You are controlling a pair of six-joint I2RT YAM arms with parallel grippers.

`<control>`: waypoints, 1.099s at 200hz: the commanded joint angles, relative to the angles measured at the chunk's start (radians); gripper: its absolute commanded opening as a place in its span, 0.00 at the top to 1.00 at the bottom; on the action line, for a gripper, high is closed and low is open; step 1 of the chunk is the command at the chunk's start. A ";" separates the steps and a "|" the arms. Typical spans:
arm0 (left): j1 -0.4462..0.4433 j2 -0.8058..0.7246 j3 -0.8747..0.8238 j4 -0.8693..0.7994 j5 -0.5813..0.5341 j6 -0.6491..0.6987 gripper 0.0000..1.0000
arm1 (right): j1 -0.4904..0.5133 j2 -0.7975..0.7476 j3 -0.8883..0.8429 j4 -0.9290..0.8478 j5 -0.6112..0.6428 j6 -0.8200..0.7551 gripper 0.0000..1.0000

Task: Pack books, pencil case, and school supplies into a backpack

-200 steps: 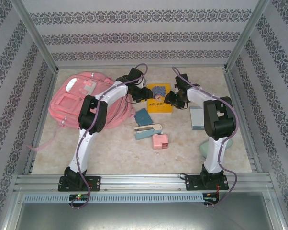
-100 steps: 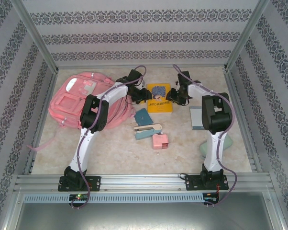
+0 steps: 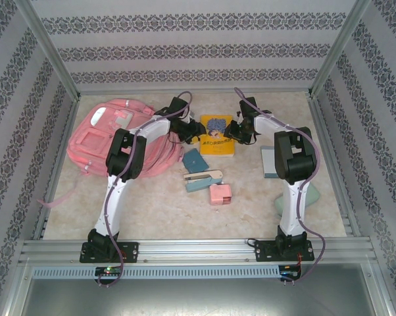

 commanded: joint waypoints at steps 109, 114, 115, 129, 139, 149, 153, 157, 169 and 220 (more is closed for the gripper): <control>0.001 -0.027 -0.072 0.272 0.247 -0.033 0.57 | 0.036 0.001 -0.019 0.037 -0.133 0.050 0.63; 0.002 -0.026 -0.056 0.222 0.237 0.002 0.56 | 0.036 0.000 -0.019 0.037 -0.131 0.051 0.63; 0.002 -0.026 -0.053 0.211 0.236 0.008 0.56 | 0.036 0.000 -0.019 0.037 -0.131 0.050 0.63; 0.002 -0.014 0.002 0.068 0.212 0.097 0.59 | 0.034 -0.001 -0.016 0.036 -0.131 0.050 0.63; 0.001 -0.009 0.026 0.003 0.188 0.139 0.62 | 0.033 -0.003 -0.015 0.035 -0.130 0.053 0.63; 0.001 -0.009 0.034 -0.029 0.172 0.162 0.70 | 0.030 -0.004 -0.013 0.034 -0.131 0.053 0.63; 0.001 -0.011 0.035 -0.032 0.170 0.165 0.73 | 0.030 -0.007 -0.013 0.035 -0.131 0.053 0.63; 0.002 -0.013 0.034 -0.033 0.169 0.165 0.75 | 0.028 -0.009 -0.015 0.033 -0.131 0.055 0.63; 0.002 -0.025 0.024 -0.011 0.171 0.150 0.87 | 0.021 -0.021 -0.018 0.036 -0.130 0.062 0.62; 0.020 -0.135 -0.099 0.371 0.249 -0.111 1.00 | -0.065 -0.168 -0.208 0.301 -0.282 0.226 0.47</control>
